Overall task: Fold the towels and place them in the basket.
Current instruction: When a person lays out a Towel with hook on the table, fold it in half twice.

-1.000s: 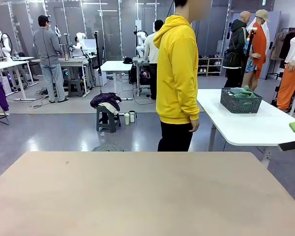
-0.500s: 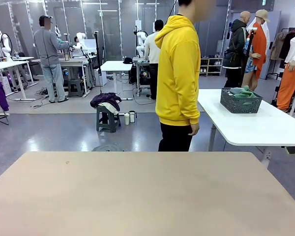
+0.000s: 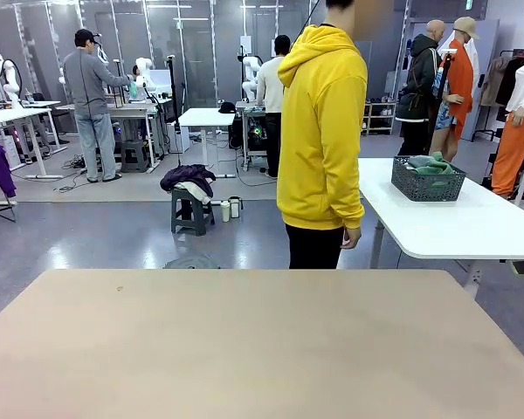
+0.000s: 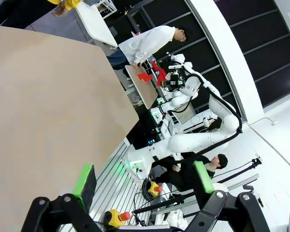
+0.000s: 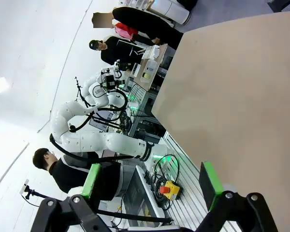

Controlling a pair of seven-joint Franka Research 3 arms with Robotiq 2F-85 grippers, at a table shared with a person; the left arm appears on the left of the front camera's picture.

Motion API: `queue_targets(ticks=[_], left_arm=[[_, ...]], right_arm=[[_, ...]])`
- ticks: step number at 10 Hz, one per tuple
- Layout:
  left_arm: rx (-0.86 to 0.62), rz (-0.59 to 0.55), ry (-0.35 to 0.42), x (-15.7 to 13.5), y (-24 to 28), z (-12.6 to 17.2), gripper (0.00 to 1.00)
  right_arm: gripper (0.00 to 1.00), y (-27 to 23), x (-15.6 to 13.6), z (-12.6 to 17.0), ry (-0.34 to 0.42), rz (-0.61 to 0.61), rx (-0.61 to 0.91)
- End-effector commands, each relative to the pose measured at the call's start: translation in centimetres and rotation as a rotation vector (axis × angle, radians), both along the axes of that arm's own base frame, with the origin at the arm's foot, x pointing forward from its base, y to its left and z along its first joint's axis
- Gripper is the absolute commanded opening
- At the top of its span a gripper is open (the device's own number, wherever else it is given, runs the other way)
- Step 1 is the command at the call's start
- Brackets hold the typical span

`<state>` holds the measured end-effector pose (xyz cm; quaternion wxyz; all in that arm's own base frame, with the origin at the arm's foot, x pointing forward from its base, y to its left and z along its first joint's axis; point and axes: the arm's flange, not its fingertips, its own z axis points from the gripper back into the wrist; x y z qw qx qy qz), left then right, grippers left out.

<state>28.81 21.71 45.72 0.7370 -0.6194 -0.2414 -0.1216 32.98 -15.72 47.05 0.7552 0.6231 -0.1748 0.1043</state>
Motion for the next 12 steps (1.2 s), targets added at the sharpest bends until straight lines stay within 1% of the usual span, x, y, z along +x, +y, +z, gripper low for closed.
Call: queue_targets(ticks=[1, 12], left_arm=[[-0.008, -0.013, -0.008, -0.18, 0.09, 0.02, 1.0], [-0.008, -0.013, -0.008, -0.18, 0.09, 0.02, 1.0]], right_arm=[[1.0, 0.09, 0.07, 0.01, -0.007, 0.006, 0.011], [1.0, 0.09, 0.07, 0.01, -0.007, 0.006, 0.011]])
